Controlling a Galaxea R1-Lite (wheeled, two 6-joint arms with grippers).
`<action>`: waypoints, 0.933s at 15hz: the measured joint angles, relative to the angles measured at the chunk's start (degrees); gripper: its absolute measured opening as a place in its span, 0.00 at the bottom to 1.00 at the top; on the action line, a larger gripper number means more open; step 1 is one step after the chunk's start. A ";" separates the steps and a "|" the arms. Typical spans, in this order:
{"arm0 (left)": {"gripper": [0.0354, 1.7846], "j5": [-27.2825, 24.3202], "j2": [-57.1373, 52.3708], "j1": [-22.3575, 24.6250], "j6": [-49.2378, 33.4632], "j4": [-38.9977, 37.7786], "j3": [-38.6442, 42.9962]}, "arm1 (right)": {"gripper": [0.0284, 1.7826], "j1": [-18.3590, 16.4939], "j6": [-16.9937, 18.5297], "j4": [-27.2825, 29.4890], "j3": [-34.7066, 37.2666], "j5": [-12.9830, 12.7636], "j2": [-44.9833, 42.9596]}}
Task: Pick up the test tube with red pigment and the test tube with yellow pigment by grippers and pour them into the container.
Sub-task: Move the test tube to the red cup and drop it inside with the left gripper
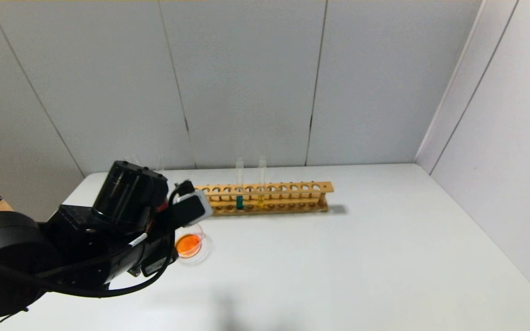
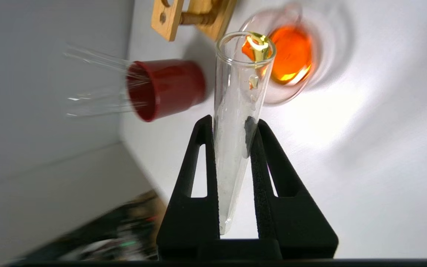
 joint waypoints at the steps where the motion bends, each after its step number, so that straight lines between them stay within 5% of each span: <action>1: 0.16 -1.87 -2.12 0.00 -6.38 0.61 0.63 | 0.98 -0.02 0.00 -0.02 0.00 0.02 0.00; 8: 0.16 -8.11 -12.37 1.24 -34.56 0.41 4.66 | 0.98 0.00 0.00 -0.02 0.00 0.00 0.00; 14: 0.16 -20.88 -12.75 16.40 -40.73 -10.23 2.05 | 0.98 -0.02 0.00 -0.02 0.00 0.00 0.00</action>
